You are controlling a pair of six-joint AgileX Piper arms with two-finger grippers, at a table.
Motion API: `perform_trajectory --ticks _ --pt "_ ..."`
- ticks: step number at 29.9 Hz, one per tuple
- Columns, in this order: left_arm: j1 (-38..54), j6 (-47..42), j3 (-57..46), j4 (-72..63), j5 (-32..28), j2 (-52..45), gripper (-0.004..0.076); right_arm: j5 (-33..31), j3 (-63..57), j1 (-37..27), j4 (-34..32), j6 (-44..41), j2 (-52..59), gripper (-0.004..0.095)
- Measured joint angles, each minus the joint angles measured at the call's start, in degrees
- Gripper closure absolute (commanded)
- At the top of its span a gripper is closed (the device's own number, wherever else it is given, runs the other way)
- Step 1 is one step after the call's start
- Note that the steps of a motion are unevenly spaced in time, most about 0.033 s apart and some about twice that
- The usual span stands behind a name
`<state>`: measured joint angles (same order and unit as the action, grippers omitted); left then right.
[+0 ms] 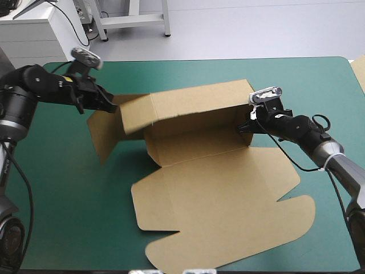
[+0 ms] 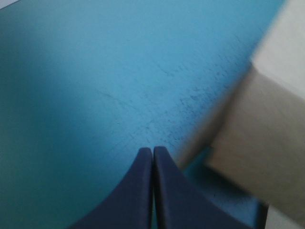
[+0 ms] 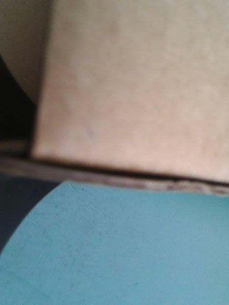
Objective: Fold the box
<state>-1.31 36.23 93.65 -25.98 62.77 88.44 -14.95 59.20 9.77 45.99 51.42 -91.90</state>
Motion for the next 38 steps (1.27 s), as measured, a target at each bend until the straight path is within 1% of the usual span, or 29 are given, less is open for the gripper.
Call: perform_trajectory --ticks 4,7,10,13,17,20,22,24,26,30,32,34,38 --pt "9.4 -0.1 0.0 -7.8 0.7 0.1 0.0731 -0.3 0.0 0.0 -0.7 0.9 0.0 0.0927" --pt "15.1 -0.1 0.0 -10.3 1.9 0.0 0.0731 -0.3 0.0 0.0 -0.7 0.9 0.0 0.0927" --pt "19.2 -0.1 -0.6 -11.1 2.5 -0.1 0.0731 -0.4 0.0 -0.2 -0.7 0.9 -0.4 0.0927" --pt "22.3 -0.1 -3.5 -11.4 2.4 -0.2 0.0731 -0.4 0.1 -0.3 -0.6 0.6 -0.6 0.0927" --pt "24.9 0.3 -9.6 -11.4 1.3 -0.2 0.0731 -0.6 0.8 -0.4 -2.2 -4.0 -0.9 0.0922" --pt "25.6 1.6 -15.3 -11.9 -1.1 -0.2 0.0731 -2.5 3.2 -0.4 -7.4 -11.1 -1.4 0.0921" --pt "25.7 2.1 -18.7 -13.0 -2.9 -0.2 0.0731 -6.0 6.4 -0.4 -12.7 -17.5 -2.1 0.0921" --pt "25.7 3.4 -21.3 -14.7 -3.3 -0.2 0.0732 -10.8 10.4 -0.4 -19.0 -24.4 -3.0 0.0921" --pt "25.7 4.8 -22.9 -16.9 -3.2 -0.2 0.0732 -15.4 14.4 -0.4 -23.7 -30.6 -4.0 0.0921" --pt "25.7 6.6 -24.3 -20.0 -3.1 -0.2 0.0732 -27.2 21.6 -0.4 -33.4 -41.9 -4.7 0.0922" --pt "25.7 6.8 -24.3 -20.6 -3.2 -0.2 0.0732 -32.8 25.0 -0.4 -37.2 -46.3 -5.0 0.0921" --pt "25.7 7.1 -24.3 -20.9 -3.2 -0.2 0.0732 -37.7 28.7 -0.4 -39.7 -48.7 -5.2 0.0922" --pt "25.7 7.4 -24.4 -21.0 -3.2 -0.2 0.0731 -44.8 37.6 -0.4 -40.5 -50.2 -5.8 0.0921"
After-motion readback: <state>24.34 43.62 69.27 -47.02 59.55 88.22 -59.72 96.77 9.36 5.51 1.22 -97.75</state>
